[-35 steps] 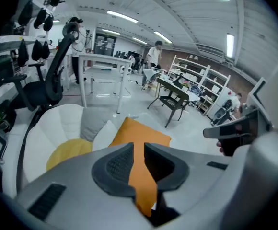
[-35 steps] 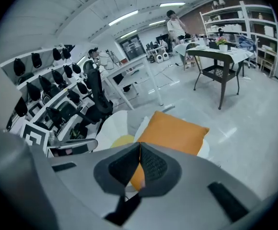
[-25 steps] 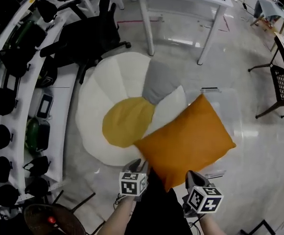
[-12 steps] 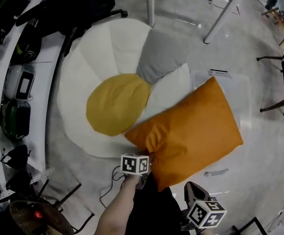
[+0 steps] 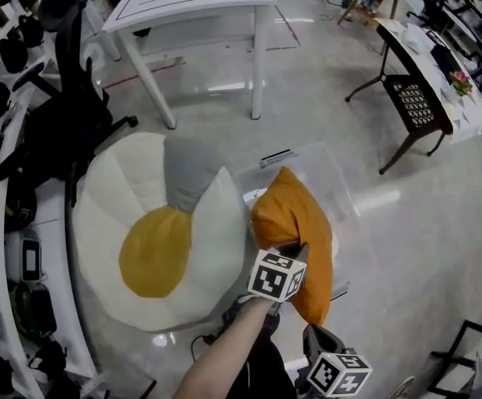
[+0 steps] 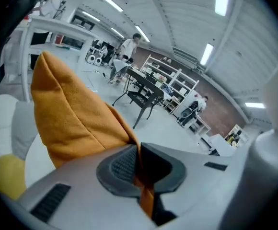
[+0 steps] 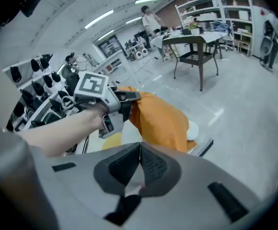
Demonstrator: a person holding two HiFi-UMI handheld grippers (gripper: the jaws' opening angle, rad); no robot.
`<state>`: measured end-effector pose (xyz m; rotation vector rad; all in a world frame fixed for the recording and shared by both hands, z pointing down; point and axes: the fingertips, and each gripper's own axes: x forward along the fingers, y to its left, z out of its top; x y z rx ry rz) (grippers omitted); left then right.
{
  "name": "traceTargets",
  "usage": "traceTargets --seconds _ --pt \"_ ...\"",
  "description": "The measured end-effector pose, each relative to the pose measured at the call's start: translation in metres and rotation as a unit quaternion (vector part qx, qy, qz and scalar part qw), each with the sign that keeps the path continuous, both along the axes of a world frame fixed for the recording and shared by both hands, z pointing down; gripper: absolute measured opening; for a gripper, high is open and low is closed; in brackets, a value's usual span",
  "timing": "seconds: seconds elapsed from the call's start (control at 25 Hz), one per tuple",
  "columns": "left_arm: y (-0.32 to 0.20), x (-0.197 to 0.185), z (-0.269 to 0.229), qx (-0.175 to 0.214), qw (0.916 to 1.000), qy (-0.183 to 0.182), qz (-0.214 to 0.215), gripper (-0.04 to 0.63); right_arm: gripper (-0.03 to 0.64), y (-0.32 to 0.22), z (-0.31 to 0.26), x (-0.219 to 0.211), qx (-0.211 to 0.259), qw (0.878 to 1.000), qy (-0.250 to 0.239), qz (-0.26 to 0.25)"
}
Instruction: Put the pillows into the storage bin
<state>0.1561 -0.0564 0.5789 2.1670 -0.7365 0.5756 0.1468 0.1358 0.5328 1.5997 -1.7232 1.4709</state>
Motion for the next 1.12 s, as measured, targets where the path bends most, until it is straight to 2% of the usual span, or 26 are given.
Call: traceTargets --seconds 0.12,0.24,0.36,0.44,0.52,0.6,0.72,0.84,0.96,1.12 --pt "-0.031 0.044 0.017 0.01 0.9979 -0.062 0.012 0.025 0.003 0.018 -0.007 0.041 0.003 0.998 0.002 0.057" --pt "-0.058 0.05 0.04 0.001 0.991 -0.134 -0.004 0.028 0.003 0.038 -0.01 0.07 0.003 0.994 0.001 0.112" --pt "-0.077 0.015 0.045 -0.013 0.9793 -0.198 -0.039 0.041 0.003 0.045 -0.022 0.088 0.009 0.99 -0.002 0.141" --pt "-0.074 -0.021 0.043 -0.03 0.9691 -0.237 -0.062 0.088 0.003 0.044 -0.033 0.097 0.016 0.989 -0.003 0.149" --pt "-0.064 -0.054 0.033 -0.036 0.9623 -0.257 -0.082 0.155 0.003 0.036 -0.046 0.102 0.028 0.988 -0.002 0.15" --pt "-0.049 -0.071 0.012 -0.033 0.9662 -0.238 -0.093 0.152 0.003 0.022 -0.061 0.106 0.043 0.989 0.001 0.145" --pt "-0.019 -0.076 -0.033 -0.022 0.9803 -0.175 -0.089 0.152 0.003 -0.007 -0.086 0.104 0.071 0.989 0.008 0.128" --pt "0.014 -0.074 -0.089 0.017 0.9906 -0.114 -0.074 0.134 0.002 -0.037 -0.112 0.099 0.103 0.988 0.016 0.111" --pt "0.04 -0.071 -0.141 0.075 0.9921 -0.084 -0.056 0.084 0.002 -0.058 -0.137 0.092 0.133 0.986 0.021 0.096" --pt "0.057 -0.075 -0.191 0.129 0.9876 -0.08 -0.041 0.05 0.0 -0.07 -0.161 0.083 0.159 0.984 0.029 0.077"
